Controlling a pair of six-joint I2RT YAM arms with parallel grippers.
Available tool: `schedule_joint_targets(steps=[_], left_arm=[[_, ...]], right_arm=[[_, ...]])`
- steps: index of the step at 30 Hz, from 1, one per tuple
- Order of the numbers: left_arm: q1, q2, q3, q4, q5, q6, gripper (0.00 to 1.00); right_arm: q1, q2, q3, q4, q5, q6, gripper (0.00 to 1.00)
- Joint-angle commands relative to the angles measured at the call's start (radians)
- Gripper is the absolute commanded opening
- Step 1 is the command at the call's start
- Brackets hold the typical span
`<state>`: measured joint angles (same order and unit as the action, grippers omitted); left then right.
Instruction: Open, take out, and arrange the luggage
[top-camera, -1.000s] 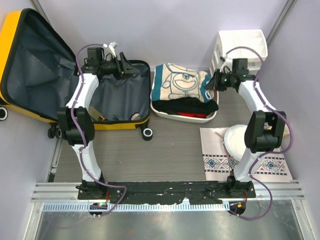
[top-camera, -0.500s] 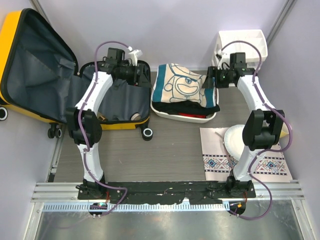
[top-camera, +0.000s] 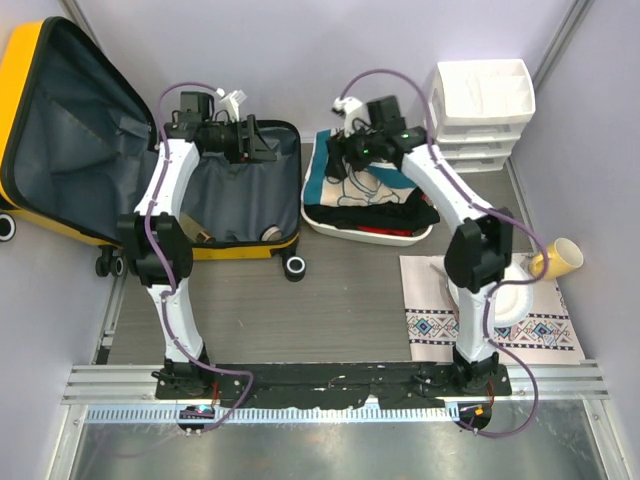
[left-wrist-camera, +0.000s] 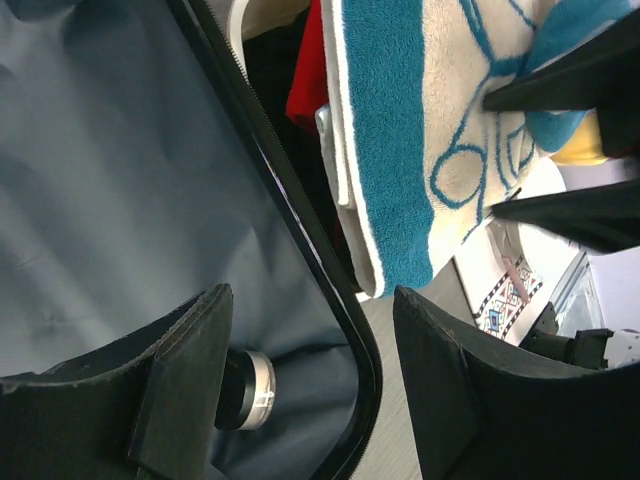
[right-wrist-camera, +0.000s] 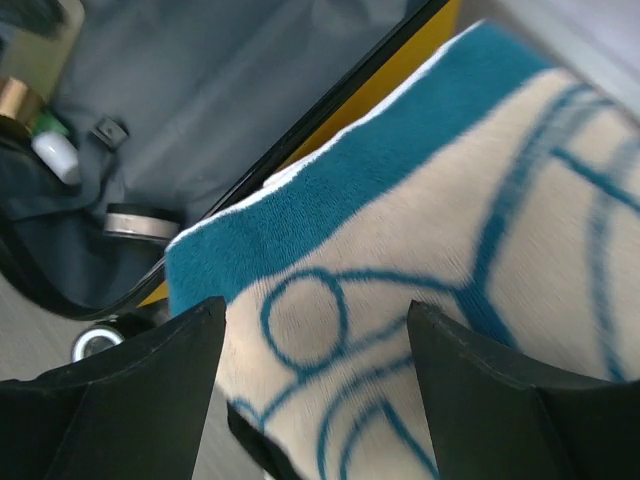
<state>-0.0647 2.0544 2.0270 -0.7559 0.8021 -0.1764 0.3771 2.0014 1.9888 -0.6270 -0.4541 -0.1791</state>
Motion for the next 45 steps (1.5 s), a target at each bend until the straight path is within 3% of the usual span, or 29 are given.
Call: schedule_joint_targets(steps=[1,4,16,22,25,30,37,45], left_arm=[[-0.003,-0.005,0.05,0.004,0.031,-0.008,0.68],[0.006,-0.025,0.02,-0.007,0.02,0.014,0.68],[0.014,-0.011,0.004,0.0,0.046,0.009,0.68],[0.014,0.01,0.042,-0.019,0.04,0.006,0.68],[0.016,0.012,0.056,-0.039,0.04,0.023,0.68],[0.017,0.006,0.05,-0.046,0.039,0.035,0.68],[0.017,0.0,0.045,-0.052,0.04,0.035,0.68],[0.039,-0.049,-0.034,-0.051,0.02,0.046,0.68]], right_arm=[[0.036,0.131,0.036,-0.046,0.112,-0.06,0.79],[0.011,0.128,0.01,-0.082,0.134,-0.06,0.78],[-0.2,-0.177,-0.149,-0.063,0.045,0.044,0.73],[-0.32,-0.152,-0.174,-0.193,0.146,0.007,0.69],[-0.363,-0.147,-0.122,-0.22,0.112,-0.023,0.71],[-0.293,-0.145,-0.018,-0.174,0.043,-0.034,0.77],[-0.057,-0.047,0.013,-0.093,0.176,-0.028,0.79],[0.063,0.077,-0.1,-0.099,0.282,-0.073,0.81]])
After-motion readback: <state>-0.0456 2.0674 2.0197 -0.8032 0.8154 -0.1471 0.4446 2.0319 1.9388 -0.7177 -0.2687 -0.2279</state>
